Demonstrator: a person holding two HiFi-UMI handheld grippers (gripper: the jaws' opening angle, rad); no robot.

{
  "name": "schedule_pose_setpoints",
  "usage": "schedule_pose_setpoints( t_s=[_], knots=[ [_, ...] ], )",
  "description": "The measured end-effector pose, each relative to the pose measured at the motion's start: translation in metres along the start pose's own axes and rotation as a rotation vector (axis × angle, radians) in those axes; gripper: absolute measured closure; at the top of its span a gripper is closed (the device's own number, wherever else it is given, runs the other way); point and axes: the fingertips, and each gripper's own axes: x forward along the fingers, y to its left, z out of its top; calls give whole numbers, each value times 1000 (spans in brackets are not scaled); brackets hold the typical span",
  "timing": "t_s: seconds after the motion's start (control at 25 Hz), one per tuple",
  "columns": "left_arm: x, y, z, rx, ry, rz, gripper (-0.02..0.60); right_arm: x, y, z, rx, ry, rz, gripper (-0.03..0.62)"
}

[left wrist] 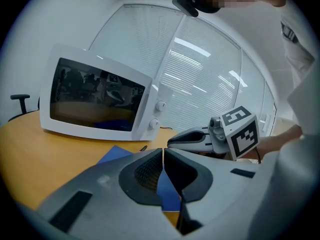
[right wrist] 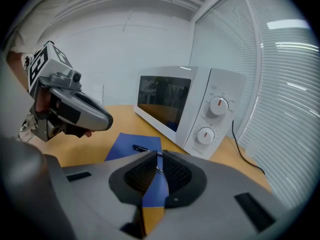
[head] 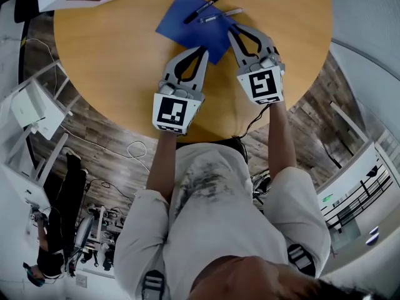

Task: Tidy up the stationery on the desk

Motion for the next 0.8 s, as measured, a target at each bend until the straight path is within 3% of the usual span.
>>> schedule_pose_setpoints(
  t_s=[0.16, 0.32, 0.8],
  knots=[
    [8, 7, -8, -11, 0, 4, 565, 15, -1, -9, -31, 15, 19, 522],
    [17, 13, -15, -19, 4, 9, 565, 26, 1, -16, -34, 31, 57, 462],
    [28, 19, -29, -42, 19, 12, 565, 57, -5, -37, -112, 103, 144, 410]
  ],
)
